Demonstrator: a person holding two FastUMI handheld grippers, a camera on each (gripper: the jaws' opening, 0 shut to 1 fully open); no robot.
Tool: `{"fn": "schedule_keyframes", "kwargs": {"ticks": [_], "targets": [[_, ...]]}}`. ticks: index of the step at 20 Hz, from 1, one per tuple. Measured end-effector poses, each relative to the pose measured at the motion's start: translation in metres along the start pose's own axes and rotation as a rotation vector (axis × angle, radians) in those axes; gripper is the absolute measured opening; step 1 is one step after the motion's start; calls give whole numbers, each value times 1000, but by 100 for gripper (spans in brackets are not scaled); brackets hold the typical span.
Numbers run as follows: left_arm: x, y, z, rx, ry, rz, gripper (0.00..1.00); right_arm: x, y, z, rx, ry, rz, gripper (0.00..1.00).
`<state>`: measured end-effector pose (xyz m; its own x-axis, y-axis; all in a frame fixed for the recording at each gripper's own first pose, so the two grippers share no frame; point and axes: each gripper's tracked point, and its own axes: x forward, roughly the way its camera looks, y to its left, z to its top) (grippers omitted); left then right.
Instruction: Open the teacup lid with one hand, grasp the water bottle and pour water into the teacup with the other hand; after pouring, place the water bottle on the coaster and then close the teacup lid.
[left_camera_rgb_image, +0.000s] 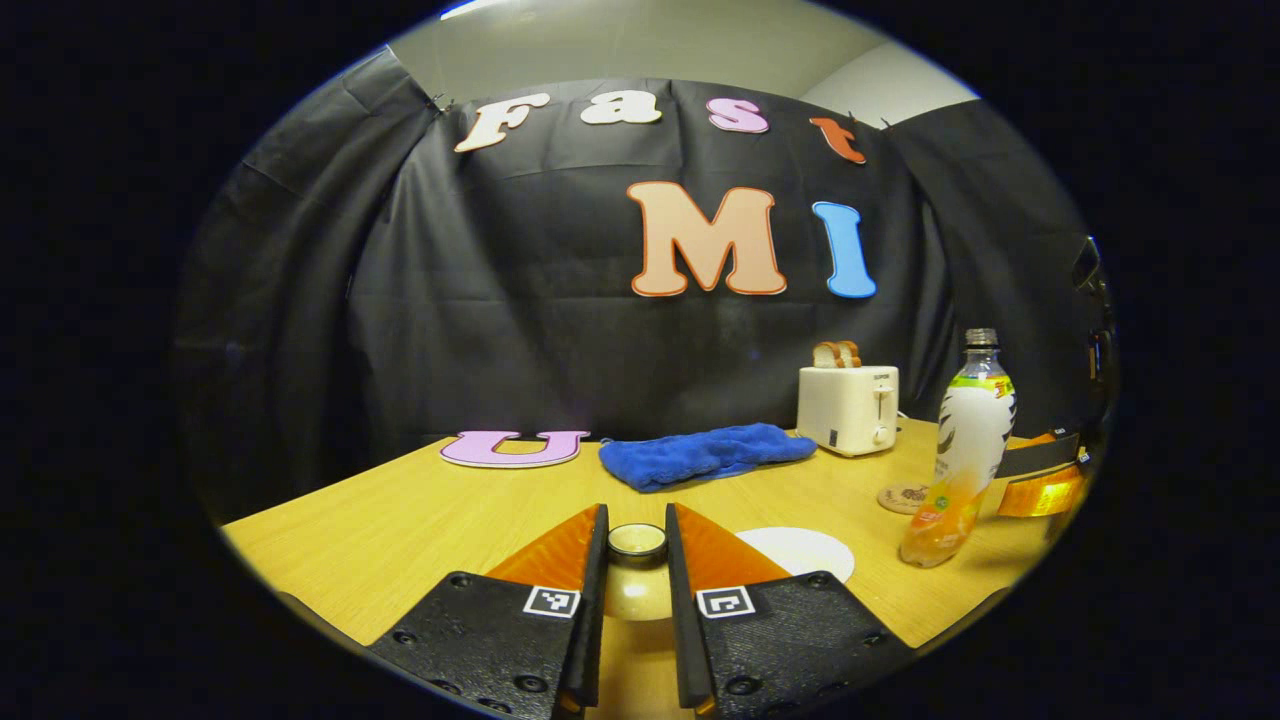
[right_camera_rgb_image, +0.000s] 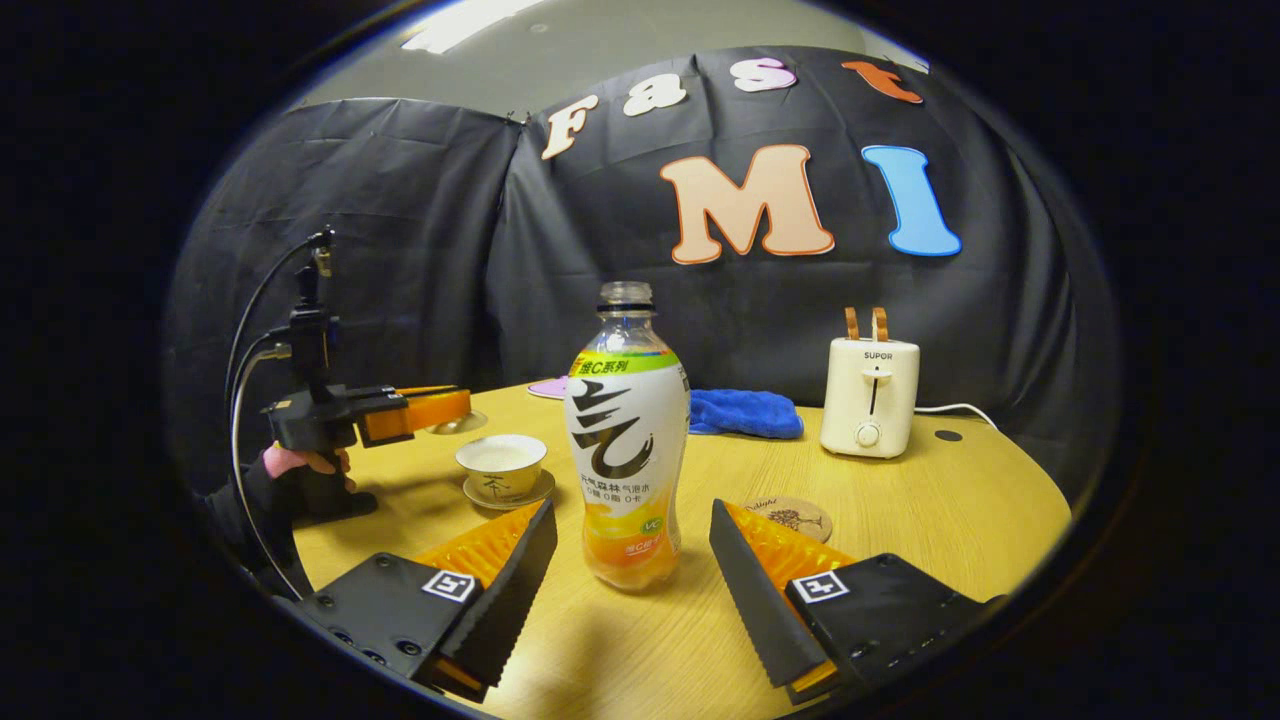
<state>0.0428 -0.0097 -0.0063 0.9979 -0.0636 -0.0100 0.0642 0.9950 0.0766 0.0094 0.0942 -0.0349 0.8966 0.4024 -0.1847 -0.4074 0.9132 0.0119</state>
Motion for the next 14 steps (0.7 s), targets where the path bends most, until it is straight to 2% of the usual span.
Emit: {"fn": "schedule_keyframes", "kwargs": {"ticks": [2, 3, 5, 6, 8, 9, 12, 14], "targets": [[-1, 12, 0, 1, 1, 25, 28, 6, 1, -2, -2, 20, -9, 98], [-1, 18, 1, 2, 0, 36, 28, 12, 3, -1, -4, 29, -7, 94], [0, 30, 0, 4, 2, 69, 28, 22, 5, -3, -4, 46, -4, 94], [-1, 36, -1, 5, 2, 87, 28, 26, 5, -2, -4, 49, -6, 98], [-2, 44, -1, 6, 2, 113, 28, 36, 6, -3, -2, 59, -13, 94], [-2, 47, -1, 6, 3, 121, 29, 41, 8, -4, 0, 64, -17, 98], [-3, 56, 0, 7, 3, 138, 28, 55, 9, -3, -2, 68, -26, 98], [-4, 60, -1, 7, 3, 148, 28, 60, 8, -3, -2, 81, -43, 94]]}}
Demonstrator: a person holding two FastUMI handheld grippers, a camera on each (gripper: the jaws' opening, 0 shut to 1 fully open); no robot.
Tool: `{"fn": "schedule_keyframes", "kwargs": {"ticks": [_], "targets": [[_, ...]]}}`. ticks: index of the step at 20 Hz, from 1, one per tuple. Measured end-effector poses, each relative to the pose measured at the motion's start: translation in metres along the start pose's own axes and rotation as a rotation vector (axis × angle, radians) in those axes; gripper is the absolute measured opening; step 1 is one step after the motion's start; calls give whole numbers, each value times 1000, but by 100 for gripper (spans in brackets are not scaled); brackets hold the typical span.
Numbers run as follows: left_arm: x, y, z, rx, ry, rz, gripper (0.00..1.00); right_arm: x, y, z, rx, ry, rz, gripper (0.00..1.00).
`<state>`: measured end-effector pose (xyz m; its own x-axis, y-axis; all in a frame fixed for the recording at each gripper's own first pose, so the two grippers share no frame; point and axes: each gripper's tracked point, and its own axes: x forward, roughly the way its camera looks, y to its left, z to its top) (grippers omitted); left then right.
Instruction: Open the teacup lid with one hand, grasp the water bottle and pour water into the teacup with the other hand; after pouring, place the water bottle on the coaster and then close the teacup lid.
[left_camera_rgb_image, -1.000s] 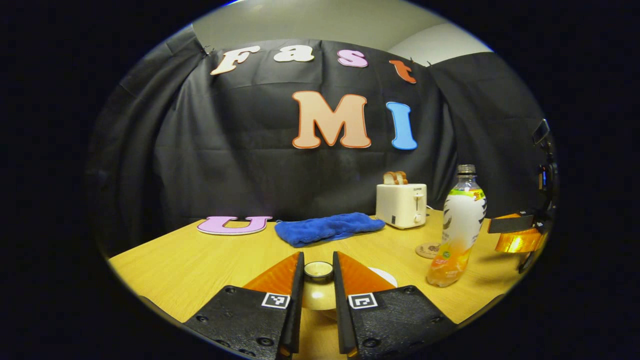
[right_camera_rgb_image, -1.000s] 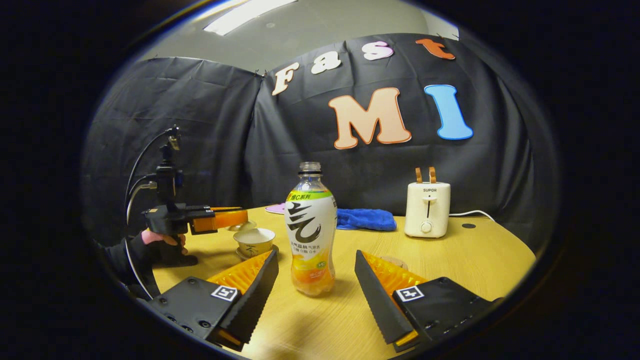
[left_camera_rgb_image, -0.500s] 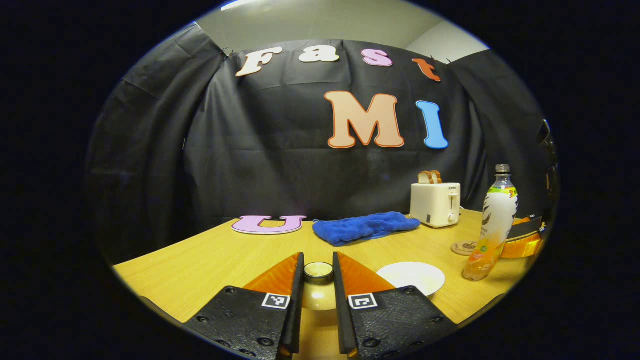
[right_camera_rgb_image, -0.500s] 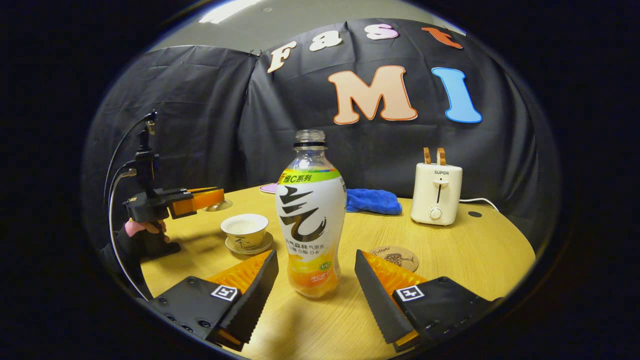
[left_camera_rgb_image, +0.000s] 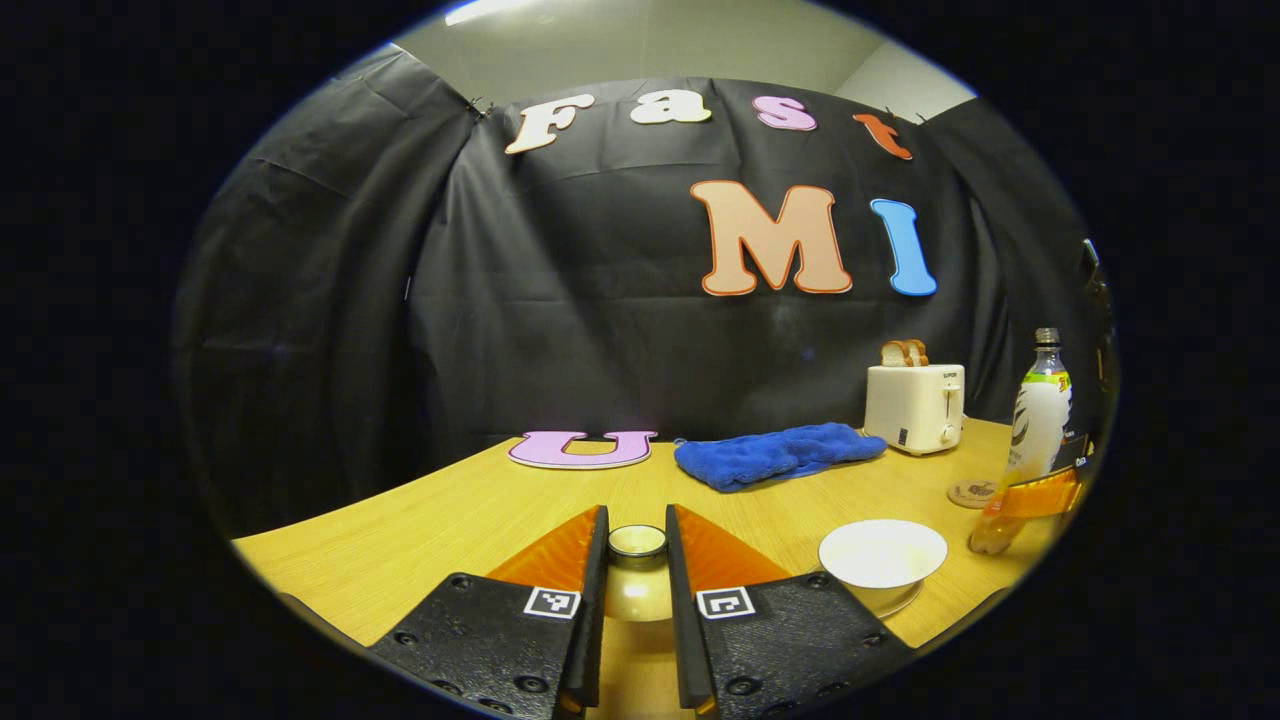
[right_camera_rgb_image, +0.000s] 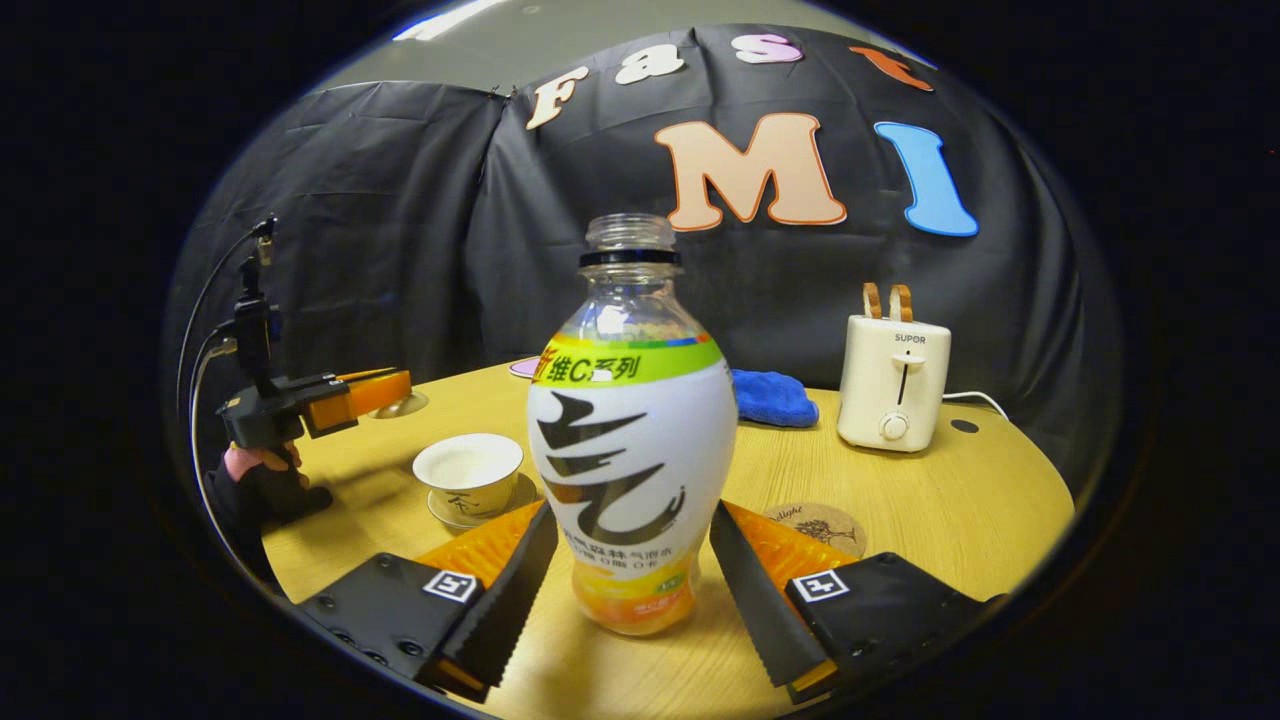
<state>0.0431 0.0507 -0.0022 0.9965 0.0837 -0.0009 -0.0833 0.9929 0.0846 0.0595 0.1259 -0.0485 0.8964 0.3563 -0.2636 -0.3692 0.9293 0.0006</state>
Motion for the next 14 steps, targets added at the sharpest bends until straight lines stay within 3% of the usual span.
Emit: {"fn": "schedule_keyframes", "kwargs": {"ticks": [1, 3, 5, 6, 11, 14], "targets": [[0, 2, 1, -1, 0, 3, 28, 5, 0, -2, 3, 8, -10, 96], [0, 5, 1, 0, 0, 10, 28, 3, -1, -3, 11, 14, -38, 77], [1, 6, 1, 0, 1, 12, 28, 4, -2, -3, 13, 14, -61, 73], [1, 5, 0, -1, 1, 12, 28, 8, -5, -2, 13, 10, -73, 63], [2, 4, 1, -1, 3, 5, 29, 11, -1, 0, -13, 10, -96, 64], [0, 5, 0, -3, 3, 8, 28, 8, -2, 16, -102, -13, -145, 63]]}}
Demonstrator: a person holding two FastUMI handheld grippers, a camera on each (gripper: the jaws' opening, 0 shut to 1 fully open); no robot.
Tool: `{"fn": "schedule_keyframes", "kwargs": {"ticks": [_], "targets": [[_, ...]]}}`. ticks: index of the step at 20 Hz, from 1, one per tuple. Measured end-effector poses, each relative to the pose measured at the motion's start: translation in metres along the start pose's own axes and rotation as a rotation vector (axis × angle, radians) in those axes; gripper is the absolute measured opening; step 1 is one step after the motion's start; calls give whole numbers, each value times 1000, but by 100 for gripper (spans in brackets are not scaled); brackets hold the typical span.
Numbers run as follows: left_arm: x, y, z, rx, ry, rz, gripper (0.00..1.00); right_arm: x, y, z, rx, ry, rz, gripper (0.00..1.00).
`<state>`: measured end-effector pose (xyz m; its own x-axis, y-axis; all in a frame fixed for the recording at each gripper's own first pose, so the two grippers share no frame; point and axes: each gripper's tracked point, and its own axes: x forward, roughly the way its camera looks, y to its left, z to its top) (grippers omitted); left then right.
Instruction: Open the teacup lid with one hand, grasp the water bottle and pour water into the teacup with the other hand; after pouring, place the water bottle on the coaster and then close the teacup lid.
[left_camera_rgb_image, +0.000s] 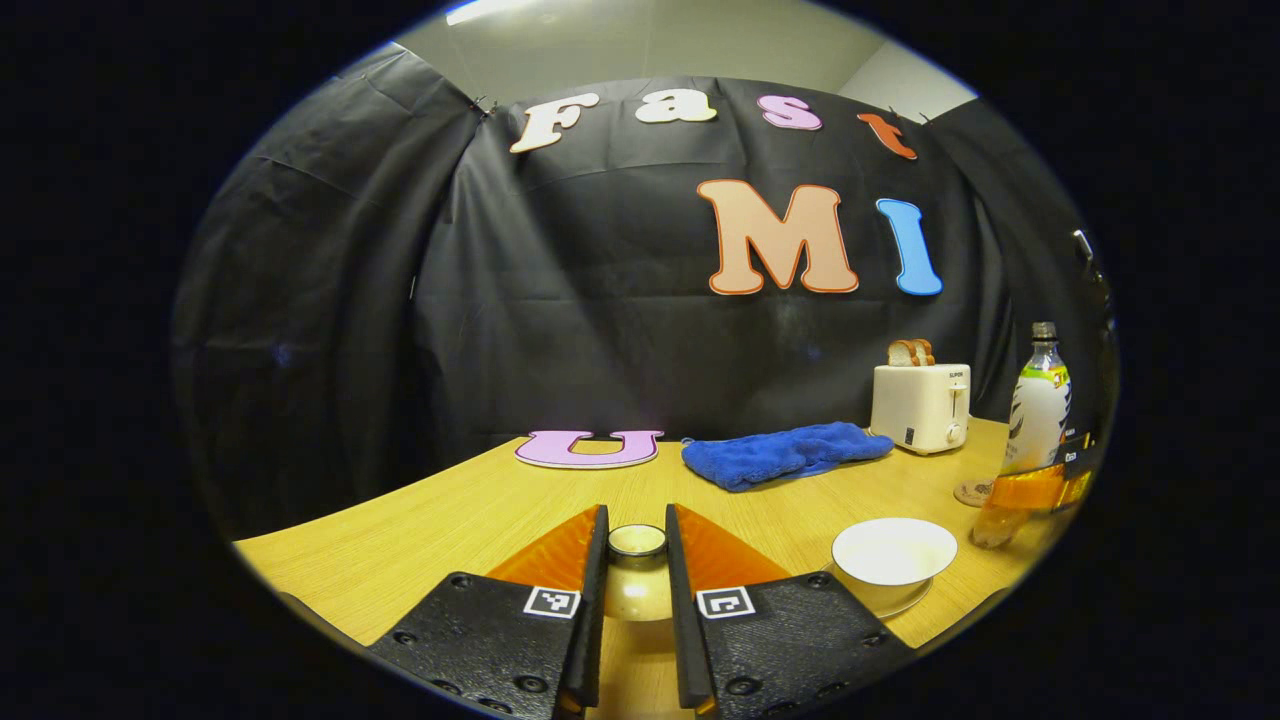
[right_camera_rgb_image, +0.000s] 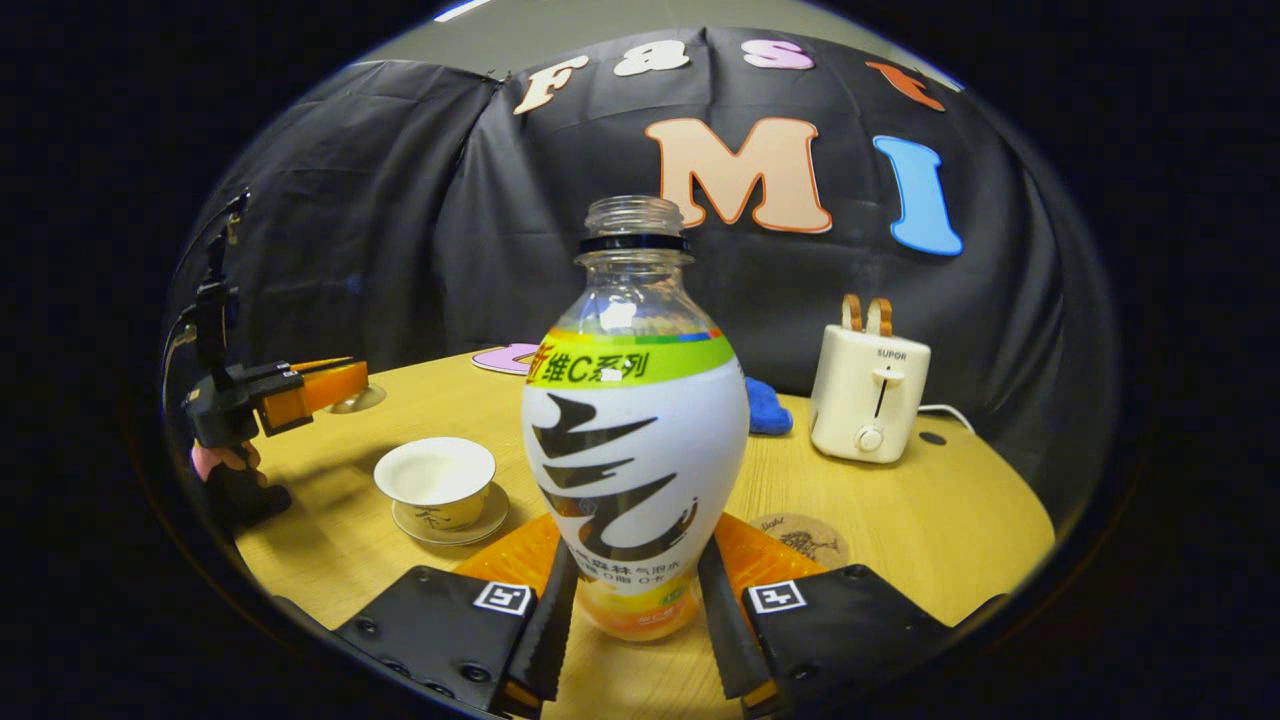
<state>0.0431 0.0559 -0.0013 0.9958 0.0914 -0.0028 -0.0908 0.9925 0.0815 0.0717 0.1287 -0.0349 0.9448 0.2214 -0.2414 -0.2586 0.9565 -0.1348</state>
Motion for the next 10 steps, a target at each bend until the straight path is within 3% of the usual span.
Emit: {"fn": "schedule_keyframes", "kwargs": {"ticks": [3, 7, 10], "targets": [[1, 0, -1, 0, 1, 2, 28, -2, -9, 25, -155, -50, -80, 64], [0, 1, 0, 0, 2, 4, 28, -10, -30, 51, -449, -67, -236, 63], [0, 1, -1, 0, 1, 5, 28, -8, -34, 66, -635, -71, -299, 63]]}}
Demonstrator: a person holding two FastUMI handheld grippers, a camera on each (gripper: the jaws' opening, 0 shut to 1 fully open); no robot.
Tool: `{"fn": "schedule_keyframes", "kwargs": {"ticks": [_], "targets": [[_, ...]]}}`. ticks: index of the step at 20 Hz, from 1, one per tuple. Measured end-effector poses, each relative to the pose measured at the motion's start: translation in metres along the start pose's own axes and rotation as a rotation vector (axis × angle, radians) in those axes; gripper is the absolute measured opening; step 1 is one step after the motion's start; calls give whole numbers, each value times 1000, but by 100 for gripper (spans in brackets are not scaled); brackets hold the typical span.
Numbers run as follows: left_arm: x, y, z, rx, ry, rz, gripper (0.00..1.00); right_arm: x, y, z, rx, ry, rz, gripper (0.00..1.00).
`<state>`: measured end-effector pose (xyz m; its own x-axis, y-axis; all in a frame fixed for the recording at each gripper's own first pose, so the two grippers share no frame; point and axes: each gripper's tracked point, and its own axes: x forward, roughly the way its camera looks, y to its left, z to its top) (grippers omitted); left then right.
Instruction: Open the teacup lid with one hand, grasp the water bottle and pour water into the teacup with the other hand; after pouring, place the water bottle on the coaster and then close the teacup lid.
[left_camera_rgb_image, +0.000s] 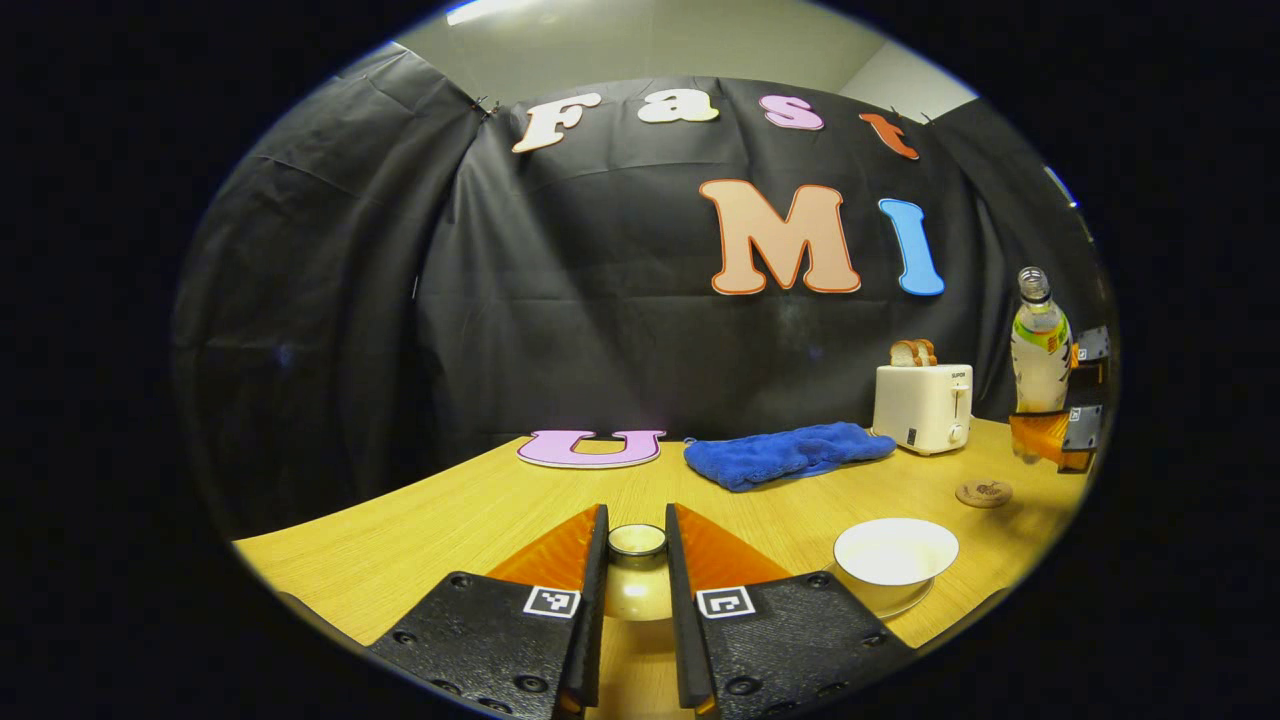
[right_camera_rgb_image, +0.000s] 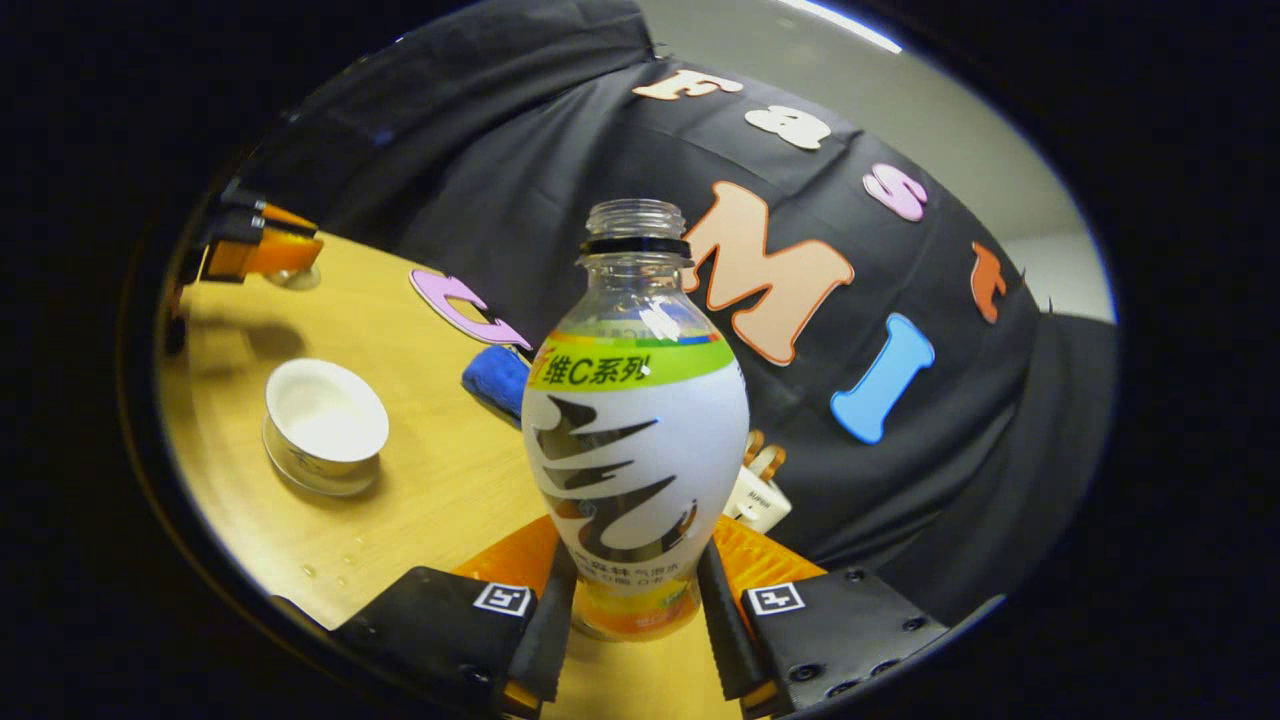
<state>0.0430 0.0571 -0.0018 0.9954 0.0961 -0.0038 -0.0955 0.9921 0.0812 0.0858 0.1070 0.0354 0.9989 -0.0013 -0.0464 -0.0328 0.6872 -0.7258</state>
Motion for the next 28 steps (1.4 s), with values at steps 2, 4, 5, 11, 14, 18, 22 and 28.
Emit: {"fn": "schedule_keyframes", "kwargs": {"ticks": [2, 4, 5, 11, 14, 18, 22, 28], "targets": [[0, 0, 0, 0, -1, 1, 29, 6, -3, 2, -106, 2, -21, 63], [0, 1, 0, 0, -2, 5, 28, 13, 0, 7, -191, -7, -30, 63], [0, 2, 0, -2, -2, 7, 29, 13, 0, 7, -235, -13, -39, 63], [0, 2, 0, -3, 0, 7, 28, 16, 7, 17, -551, -71, -136, 63], [1, 1, 0, -3, 0, 7, 28, 18, 15, 15, -647, -85, -141, 63], [-1, 2, 0, -3, -1, 7, 28, 15, 26, 14, -735, -100, -181, 63], [0, 1, 0, -3, -1, 7, 28, 9, 37, 14, -825, -126, -204, 62], [0, 2, 0, -4, -1, 8, 28, 4, 40, 16, -904, -159, -233, 62]]}}
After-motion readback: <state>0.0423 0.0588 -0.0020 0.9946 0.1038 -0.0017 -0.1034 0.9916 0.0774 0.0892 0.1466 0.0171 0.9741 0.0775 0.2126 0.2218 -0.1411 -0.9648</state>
